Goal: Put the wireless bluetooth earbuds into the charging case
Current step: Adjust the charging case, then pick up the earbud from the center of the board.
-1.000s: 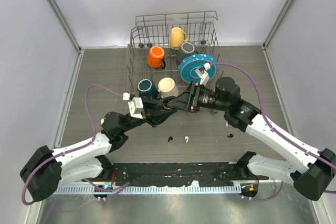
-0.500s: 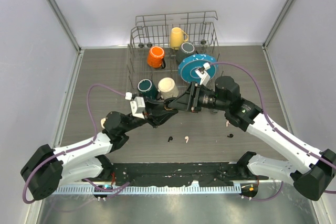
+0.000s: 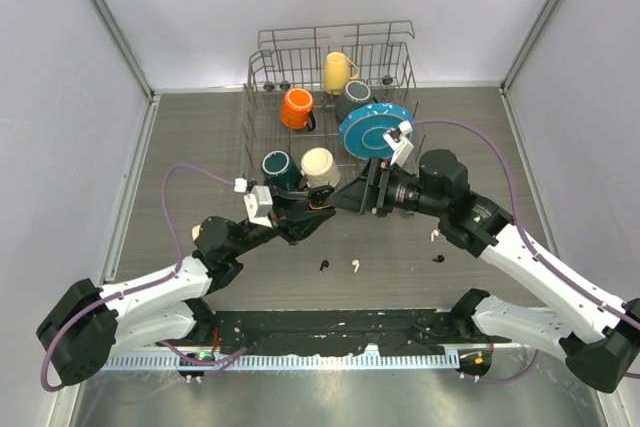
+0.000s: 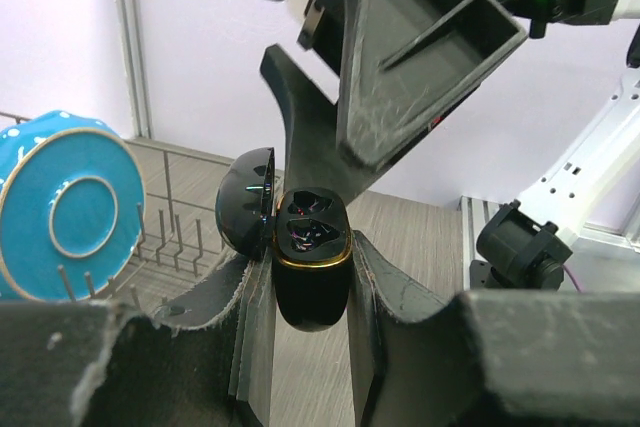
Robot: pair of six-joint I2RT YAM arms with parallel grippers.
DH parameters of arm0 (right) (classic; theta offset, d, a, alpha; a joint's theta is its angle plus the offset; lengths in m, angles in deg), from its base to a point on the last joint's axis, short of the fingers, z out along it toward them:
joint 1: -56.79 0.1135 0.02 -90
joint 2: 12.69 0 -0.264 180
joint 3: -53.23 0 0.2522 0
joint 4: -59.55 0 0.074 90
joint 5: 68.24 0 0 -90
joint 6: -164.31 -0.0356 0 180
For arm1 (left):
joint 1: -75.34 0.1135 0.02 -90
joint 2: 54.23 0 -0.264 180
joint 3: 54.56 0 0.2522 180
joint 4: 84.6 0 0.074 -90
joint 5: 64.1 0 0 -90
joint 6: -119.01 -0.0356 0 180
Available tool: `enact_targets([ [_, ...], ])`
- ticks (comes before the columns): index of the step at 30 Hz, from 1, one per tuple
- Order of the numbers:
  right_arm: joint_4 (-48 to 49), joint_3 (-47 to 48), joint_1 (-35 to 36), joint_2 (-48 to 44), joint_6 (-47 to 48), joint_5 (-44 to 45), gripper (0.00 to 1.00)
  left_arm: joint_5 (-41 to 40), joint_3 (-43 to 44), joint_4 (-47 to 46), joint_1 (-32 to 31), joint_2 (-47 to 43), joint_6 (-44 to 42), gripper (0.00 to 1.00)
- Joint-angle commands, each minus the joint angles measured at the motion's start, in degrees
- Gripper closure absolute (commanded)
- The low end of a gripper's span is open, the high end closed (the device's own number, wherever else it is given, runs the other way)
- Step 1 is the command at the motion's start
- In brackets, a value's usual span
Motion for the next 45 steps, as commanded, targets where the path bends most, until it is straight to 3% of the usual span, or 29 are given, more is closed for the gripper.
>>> enact_targets([
  [1, -1.0, 2.3, 0.1, -2.8, 3.6, 3.9, 0.2, -3.5, -2.7, -3.5, 0.1, -2.9, -0.2, 1.0],
  [6, -8.4, 3.4, 0.1, -6.2, 6.3, 11.3, 0.2, -5.0, -4.3, 0.0, 0.1, -7.6, -1.0, 1.0],
  [9, -17.6, 3.8, 0.0, -7.8, 6.4, 21.8, 0.21, -5.2, -4.9, 3.1, 0.0, -10.1, -1.4, 1.0],
  [11, -25.0, 3.8, -0.1, -8.4, 4.5, 30.8, 0.24, -5.2, -5.1, 5.9, 0.0, -12.8, -1.6, 1.0],
  [17, -39.0, -1.5, -2.5, -11.2, -2.7, 44.2, 0.32, -6.2, -6.2, 9.0, 0.0, -17.6, -1.5, 1.0],
  [21, -44.3, -7.8, -6.7, -16.2, -15.2, 46.7, 0.32, -6.1, -7.0, 9.1, 0.0, -18.6, -1.5, 1.0],
  [26, -44.8, -15.6, -7.3, -24.2, -24.5, 48.0, 0.31, -5.4, -7.7, 7.9, 0.0, -19.1, -0.6, 1.0],
  [34, -44.8, -18.0, -7.5, -23.1, -31.9, 48.4, 0.31, -1.9, -8.6, 6.6, 0.1, -20.5, -1.0, 1.0],
  [39, -45.8, -15.9, -7.8, -19.3, -32.2, 49.7, 0.31, -1.5, -10.4, 4.0, 0.1, -22.1, -1.6, 1.0],
  [45, -47.2, -14.1, -8.9, -16.7, -32.1, 50.4, 0.31, -2.1, -10.3, 7.6, 0.0, -23.9, -3.1, 1.0],
])
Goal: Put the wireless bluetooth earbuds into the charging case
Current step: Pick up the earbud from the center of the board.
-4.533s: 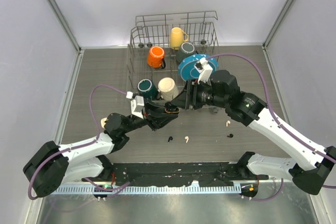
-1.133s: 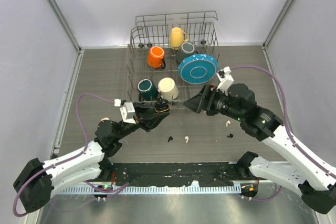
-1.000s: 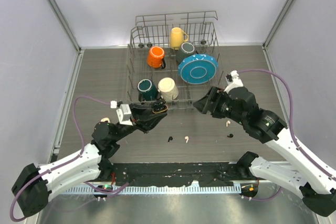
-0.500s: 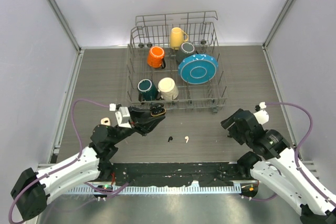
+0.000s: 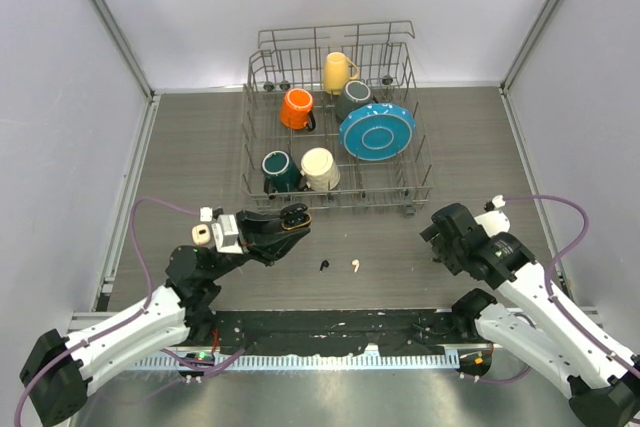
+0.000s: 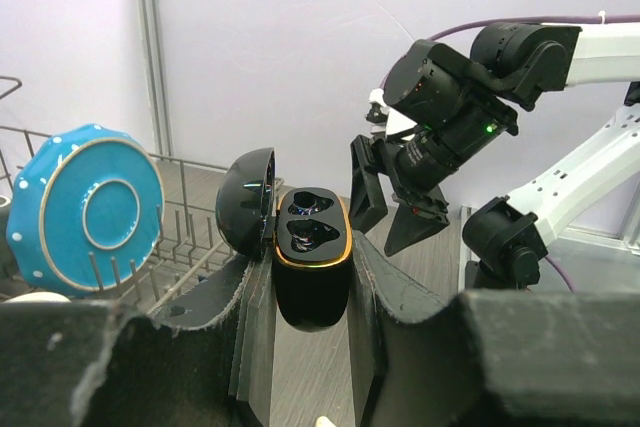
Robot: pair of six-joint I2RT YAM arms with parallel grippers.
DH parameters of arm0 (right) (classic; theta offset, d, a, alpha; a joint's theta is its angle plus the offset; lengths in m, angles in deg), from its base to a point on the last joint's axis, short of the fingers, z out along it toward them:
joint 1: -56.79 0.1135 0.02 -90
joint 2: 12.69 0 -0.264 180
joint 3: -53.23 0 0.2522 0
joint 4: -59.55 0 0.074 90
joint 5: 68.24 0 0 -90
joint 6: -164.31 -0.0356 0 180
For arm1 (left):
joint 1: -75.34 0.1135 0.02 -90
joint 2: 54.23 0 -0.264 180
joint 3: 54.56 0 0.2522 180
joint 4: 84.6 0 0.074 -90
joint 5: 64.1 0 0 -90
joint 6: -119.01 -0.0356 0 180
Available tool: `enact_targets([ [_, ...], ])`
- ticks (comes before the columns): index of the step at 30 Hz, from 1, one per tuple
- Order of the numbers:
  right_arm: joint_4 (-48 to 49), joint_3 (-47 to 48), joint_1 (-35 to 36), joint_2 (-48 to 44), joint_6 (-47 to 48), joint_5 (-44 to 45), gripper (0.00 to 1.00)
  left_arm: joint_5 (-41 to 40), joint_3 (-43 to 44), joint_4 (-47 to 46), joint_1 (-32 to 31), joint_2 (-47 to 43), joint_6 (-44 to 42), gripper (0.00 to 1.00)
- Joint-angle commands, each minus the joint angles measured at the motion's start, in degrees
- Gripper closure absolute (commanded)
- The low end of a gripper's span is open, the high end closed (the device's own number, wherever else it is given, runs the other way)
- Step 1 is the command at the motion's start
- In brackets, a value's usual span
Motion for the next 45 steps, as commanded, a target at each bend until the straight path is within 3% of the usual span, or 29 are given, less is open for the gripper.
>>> enact_targets([
  [1, -1.0, 2.8, -1.1, 0.3, -1.8, 3.4, 0.31, 0.5, 0.3, -0.4, 0.1, -1.0, -1.8, 1.0],
  [12, 3.2, 1.9, -8.6, 6.9, 7.4, -2.0, 0.28, 0.4, -0.5, -3.5, 0.0, 1.7, -1.9, 1.0],
  [20, 8.3, -2.3, -24.9, 10.1, 18.5, -15.6, 0.36, 0.2, -0.6, -4.0, 0.1, 2.3, -2.2, 1.0],
  [28, 8.6, -5.8, -25.3, 8.5, 16.1, -16.1, 0.43, -0.5, -1.3, -4.6, 0.1, 2.2, -2.3, 1.0],
  [45, 12.4, -9.0, -25.7, 11.9, 15.2, -13.6, 0.47, -0.9, -1.5, -3.8, 0.1, 1.6, -2.4, 1.0],
])
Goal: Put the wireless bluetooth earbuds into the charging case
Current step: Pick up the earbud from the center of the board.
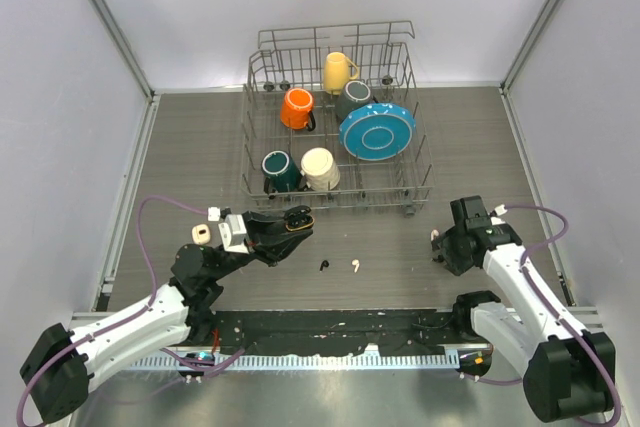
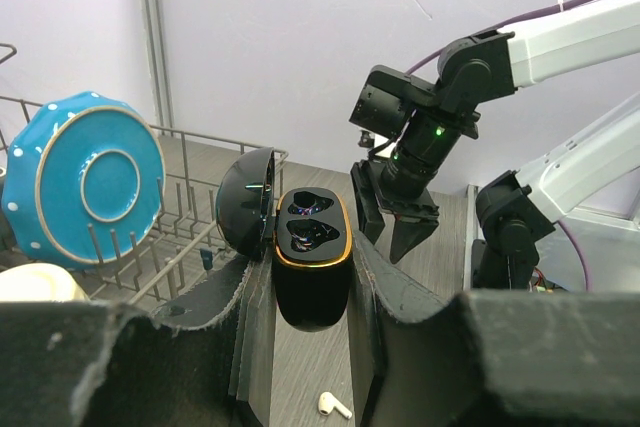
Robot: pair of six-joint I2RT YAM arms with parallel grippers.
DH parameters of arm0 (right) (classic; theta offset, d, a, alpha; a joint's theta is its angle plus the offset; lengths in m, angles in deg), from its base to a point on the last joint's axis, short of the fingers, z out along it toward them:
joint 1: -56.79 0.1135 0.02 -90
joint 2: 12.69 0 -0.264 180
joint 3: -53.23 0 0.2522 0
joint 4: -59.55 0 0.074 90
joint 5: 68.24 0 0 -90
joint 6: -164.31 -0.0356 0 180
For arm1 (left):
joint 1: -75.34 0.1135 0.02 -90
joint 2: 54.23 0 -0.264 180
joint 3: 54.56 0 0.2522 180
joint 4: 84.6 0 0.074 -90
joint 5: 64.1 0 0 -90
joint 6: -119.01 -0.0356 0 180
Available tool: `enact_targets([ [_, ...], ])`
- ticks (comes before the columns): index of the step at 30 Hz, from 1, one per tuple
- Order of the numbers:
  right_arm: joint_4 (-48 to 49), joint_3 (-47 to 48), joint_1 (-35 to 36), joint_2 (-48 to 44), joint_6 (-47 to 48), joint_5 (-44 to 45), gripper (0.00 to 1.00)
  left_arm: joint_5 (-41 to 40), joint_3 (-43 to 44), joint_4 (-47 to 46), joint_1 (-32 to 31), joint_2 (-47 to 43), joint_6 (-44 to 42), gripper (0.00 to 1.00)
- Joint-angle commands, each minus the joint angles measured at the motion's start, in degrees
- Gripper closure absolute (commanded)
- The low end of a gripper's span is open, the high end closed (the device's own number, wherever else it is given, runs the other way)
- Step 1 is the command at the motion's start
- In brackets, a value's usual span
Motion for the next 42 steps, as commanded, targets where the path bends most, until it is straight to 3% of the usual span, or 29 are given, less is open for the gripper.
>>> enact_targets([
  [1, 2.5, -0.4, -0.4, 1.3, -0.2, 1.3, 0.47, -0.8, 0.0, -3.0, 0.1, -0.3, -1.3, 1.0],
  [28, 1.8, -0.2, -1.0, -0.1, -0.9, 1.9, 0.47, -2.3, 0.6, -0.6, 0.1, -0.3, -1.6, 1.0],
  [42, 4.9, -0.8, -1.0, 3.9, 0.5, 2.5, 0.53, -3.1, 0.4, -0.9, 0.0, 0.1, -1.8, 1.0],
])
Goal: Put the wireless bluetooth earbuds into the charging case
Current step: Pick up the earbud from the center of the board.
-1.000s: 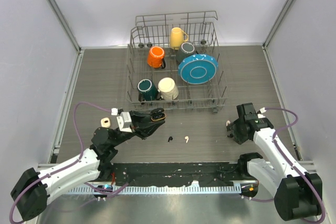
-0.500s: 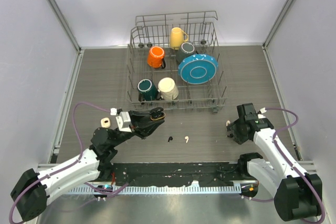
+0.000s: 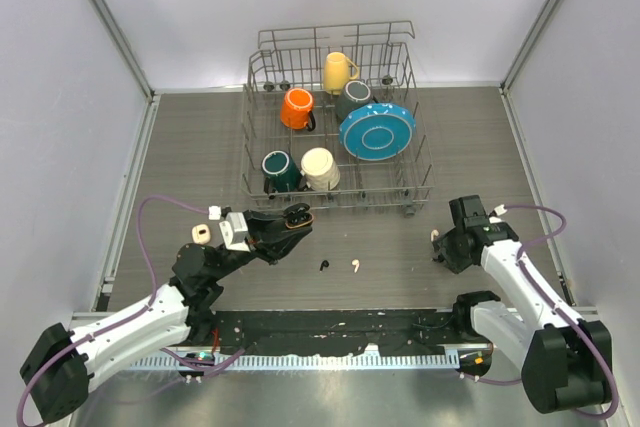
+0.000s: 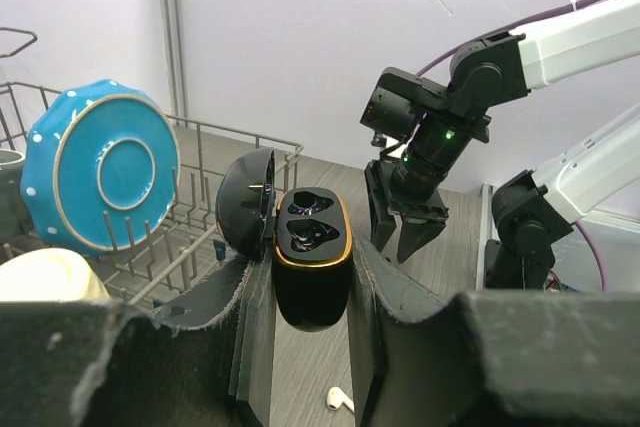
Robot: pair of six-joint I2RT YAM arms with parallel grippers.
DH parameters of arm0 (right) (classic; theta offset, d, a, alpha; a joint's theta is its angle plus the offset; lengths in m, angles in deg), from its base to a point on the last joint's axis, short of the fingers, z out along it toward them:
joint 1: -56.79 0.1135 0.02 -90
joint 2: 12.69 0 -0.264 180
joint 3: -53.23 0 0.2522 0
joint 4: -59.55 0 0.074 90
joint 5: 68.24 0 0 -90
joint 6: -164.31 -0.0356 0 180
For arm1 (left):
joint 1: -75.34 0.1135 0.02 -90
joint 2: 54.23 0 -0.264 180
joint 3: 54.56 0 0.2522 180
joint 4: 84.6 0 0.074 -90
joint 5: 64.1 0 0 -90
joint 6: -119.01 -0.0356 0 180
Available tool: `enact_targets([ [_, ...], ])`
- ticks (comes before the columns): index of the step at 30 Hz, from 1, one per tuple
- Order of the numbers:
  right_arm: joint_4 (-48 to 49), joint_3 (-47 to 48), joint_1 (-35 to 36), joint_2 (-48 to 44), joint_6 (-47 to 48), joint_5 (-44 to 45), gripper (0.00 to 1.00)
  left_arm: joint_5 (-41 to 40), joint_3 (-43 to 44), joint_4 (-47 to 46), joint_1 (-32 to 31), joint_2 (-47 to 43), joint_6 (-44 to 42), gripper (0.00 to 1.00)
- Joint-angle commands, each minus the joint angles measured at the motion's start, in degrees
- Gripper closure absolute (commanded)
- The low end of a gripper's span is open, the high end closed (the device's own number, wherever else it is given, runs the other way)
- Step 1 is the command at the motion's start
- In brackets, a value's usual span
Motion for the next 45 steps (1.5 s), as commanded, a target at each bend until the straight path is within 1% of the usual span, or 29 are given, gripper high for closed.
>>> enact_targets([
  [1, 2.6, 0.1, -0.3, 1.2, 0.5, 1.2, 0.54, -1.0, 0.5, -2.1, 0.1, 0.2, -1.3, 1.0],
  [13, 3.6, -0.3, -0.3, 3.3, 1.4, 3.4, 0.56, -1.5, 0.1, -2.7, 0.1, 0.6, -1.3, 1.0],
  [24, 6.3, -1.0, -0.3, 6.2, 2.4, 2.9, 0.58, -1.9, 0.1, -2.7, 0.0, 0.8, -1.6, 1.0],
  [32, 6.7, -2.1, -0.3, 5.7, 2.9, 1.7, 0.6, -2.4, -0.2, -2.7, 0.1, 0.7, -1.7, 1.0],
  [45, 7.9, -3.1, -0.3, 4.8, 6.0, -0.8, 0.67, -2.5, -0.3, -2.7, 0.0, 0.8, -1.5, 1.0],
])
